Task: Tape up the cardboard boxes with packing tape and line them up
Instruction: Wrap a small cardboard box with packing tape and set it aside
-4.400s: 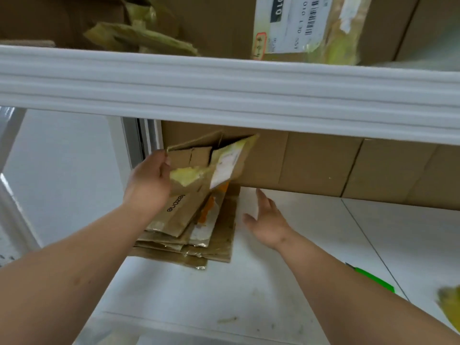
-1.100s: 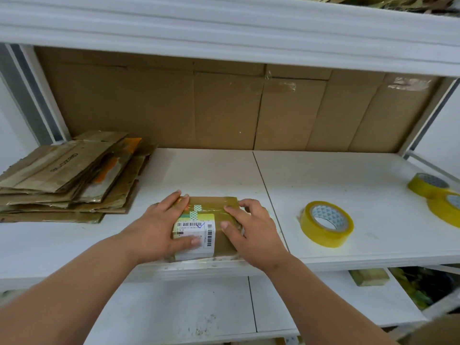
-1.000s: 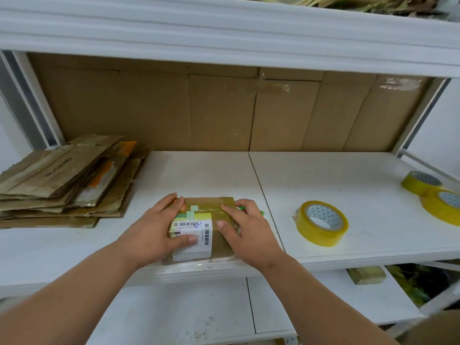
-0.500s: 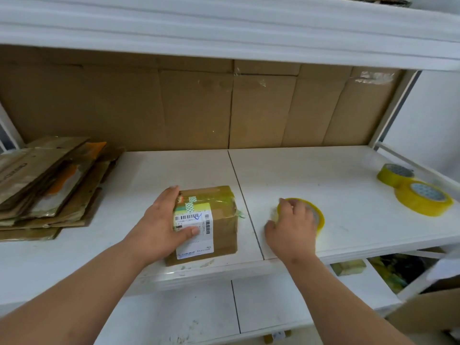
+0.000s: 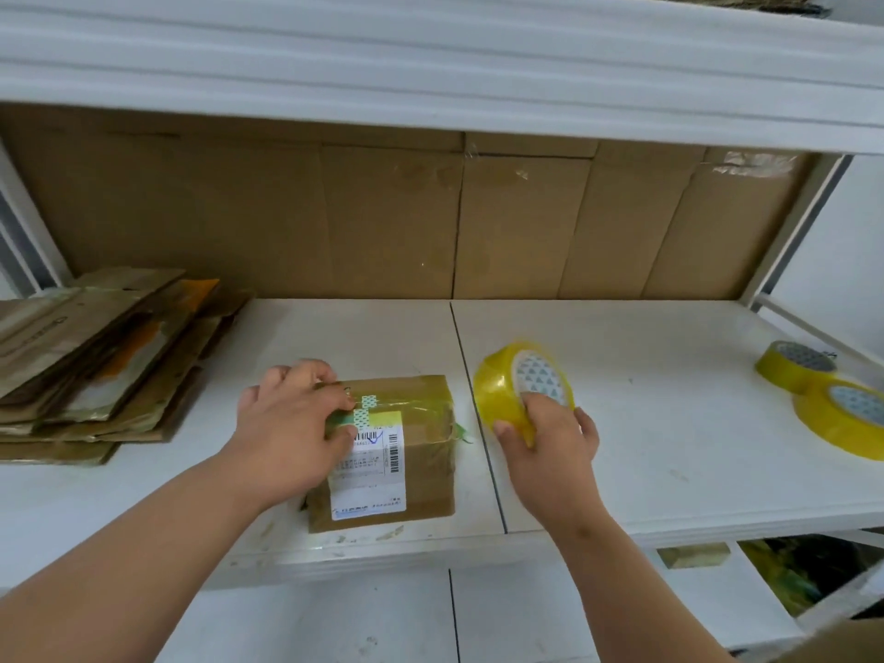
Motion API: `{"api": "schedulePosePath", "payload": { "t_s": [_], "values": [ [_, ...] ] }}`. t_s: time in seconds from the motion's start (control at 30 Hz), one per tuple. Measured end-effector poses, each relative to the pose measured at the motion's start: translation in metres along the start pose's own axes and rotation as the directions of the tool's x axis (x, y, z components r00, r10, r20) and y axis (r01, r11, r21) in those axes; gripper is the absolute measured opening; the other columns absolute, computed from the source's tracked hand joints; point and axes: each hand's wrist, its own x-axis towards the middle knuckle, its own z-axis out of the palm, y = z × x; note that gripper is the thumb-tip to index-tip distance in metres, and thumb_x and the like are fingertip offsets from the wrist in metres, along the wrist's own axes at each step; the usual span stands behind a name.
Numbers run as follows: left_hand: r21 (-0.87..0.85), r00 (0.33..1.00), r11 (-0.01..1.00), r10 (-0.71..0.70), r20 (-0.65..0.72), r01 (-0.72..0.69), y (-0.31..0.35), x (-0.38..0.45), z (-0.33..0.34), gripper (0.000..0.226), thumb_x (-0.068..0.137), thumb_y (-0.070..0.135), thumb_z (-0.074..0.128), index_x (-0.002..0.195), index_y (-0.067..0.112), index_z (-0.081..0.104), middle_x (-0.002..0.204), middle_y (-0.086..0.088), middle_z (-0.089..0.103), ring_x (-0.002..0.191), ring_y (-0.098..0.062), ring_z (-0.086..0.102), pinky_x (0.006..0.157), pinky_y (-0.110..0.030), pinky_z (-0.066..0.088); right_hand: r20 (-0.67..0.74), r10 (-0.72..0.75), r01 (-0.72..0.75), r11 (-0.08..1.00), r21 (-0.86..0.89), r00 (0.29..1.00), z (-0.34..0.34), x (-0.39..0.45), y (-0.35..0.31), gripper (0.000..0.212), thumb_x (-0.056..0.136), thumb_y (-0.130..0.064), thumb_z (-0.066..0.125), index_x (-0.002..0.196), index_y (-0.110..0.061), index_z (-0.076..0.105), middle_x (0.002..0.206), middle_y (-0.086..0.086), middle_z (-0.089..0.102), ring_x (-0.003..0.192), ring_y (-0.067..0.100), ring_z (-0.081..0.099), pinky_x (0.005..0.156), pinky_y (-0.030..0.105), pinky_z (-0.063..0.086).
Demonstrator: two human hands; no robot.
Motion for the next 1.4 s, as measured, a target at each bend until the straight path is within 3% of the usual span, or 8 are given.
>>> {"api": "schedulePosePath", "payload": {
  "t_s": [0.17,0.27,0.53,0.7,0.93,1.17,1.3,1.4],
  "values": [
    [-0.146,0.995,0.986,0.068,-0.077,-0.079,0.010,-0.001,0.000,0.029,0.095,0.031,0.060,0.124,0.032,0.056,0.121,0.013,0.055,0.111,-0.008,0.045,0.094,-0.023,0.039,-0.017,-0.262,0.260,0.944,0.202,0.965,-0.014,-0.002,-0.037,0.014,0.094,-0.033,0.056,0.102,-0.022,0.058,0.102,-0.013,0.048,0.088,-0.009,0.024,0.107,0.035,0.023],
    [-0.211,0.997,0.977,-0.010,-0.080,-0.007,0.012,-0.004,-0.005,0.026,0.092,0.030,0.066,0.115,0.030,0.054,0.111,0.013,0.059,0.102,-0.009,0.054,0.086,-0.024,0.046,0.091,-0.361,0.332,0.914,0.232,0.928,-0.015,-0.006,-0.054,0.008,0.097,-0.030,0.058,0.100,-0.031,0.051,0.100,-0.020,0.046,0.105,-0.031,0.019,0.110,0.029,0.016],
    [-0.793,1.000,0.609,-0.009,-0.018,-0.009,0.000,-0.023,-0.018,0.041,0.091,0.015,0.068,0.117,0.037,0.045,0.127,0.015,0.056,0.111,0.001,0.061,0.093,-0.026,0.054,0.250,-0.491,0.490,0.869,0.071,0.834,-0.002,-0.007,-0.071,0.027,0.090,-0.043,0.041,0.108,-0.032,0.058,0.103,-0.023,0.047,0.117,0.008,0.044,0.118,0.037,0.003],
    [-0.677,0.983,0.727,-0.011,-0.183,-0.118,-0.009,-0.022,-0.011,0.023,0.089,0.018,0.071,0.092,0.037,0.058,0.119,0.014,0.058,0.112,-0.006,0.060,0.098,-0.033,0.051,0.308,-0.504,0.518,0.854,0.042,0.807,-0.002,-0.006,-0.080,0.015,0.096,-0.039,0.050,0.109,-0.034,0.057,0.113,-0.019,0.056,0.122,0.009,0.042,0.118,0.041,0.000],
    [-0.479,0.957,0.853,0.074,-0.281,-0.207,-0.019,-0.013,-0.017,0.016,0.090,0.021,0.068,0.078,0.027,0.060,0.102,0.016,0.054,0.097,0.002,0.051,0.076,-0.003,0.037,0.360,-0.483,0.540,0.838,-0.072,0.798,-0.007,0.003,-0.094,0.025,0.097,-0.047,0.049,0.118,-0.033,0.054,0.121,-0.016,0.059,0.124,0.008,0.044,0.116,0.041,-0.002],
    [-0.534,0.991,0.844,-0.023,-0.133,-0.052,-0.029,-0.011,-0.029,0.016,0.094,0.024,0.063,0.079,0.020,0.060,0.073,0.005,0.060,0.067,-0.005,0.052,0.055,-0.014,0.036,0.488,-0.469,0.605,0.779,-0.165,0.736,-0.023,0.020,-0.104,0.024,0.093,-0.056,0.049,0.104,-0.035,0.048,0.111,-0.016,0.055,0.114,0.007,0.046,0.113,0.042,0.008],
    [-0.626,0.996,0.779,-0.076,-0.040,0.034,-0.036,-0.013,-0.034,0.018,0.096,0.022,0.061,0.079,0.018,0.060,0.078,-0.005,0.069,0.077,-0.018,0.062,0.068,-0.032,0.046,0.514,-0.481,0.632,0.757,-0.166,0.710,-0.028,0.024,-0.111,0.023,0.093,-0.053,0.050,0.097,-0.030,0.047,0.097,-0.015,0.051,0.098,0.008,0.043,0.102,0.039,0.020],
    [-0.754,0.993,0.651,-0.114,0.011,0.083,-0.040,-0.013,-0.032,0.016,0.097,0.011,0.059,0.081,0.009,0.060,0.082,-0.005,0.074,0.087,-0.022,0.070,0.074,-0.028,0.053,0.522,-0.486,0.636,0.757,-0.150,0.701,-0.033,0.028,-0.116,0.024,0.094,-0.052,0.050,0.099,-0.028,0.049,0.099,-0.011,0.055,0.099,0.012,0.045,0.096,0.038,0.021]
  ]
}}
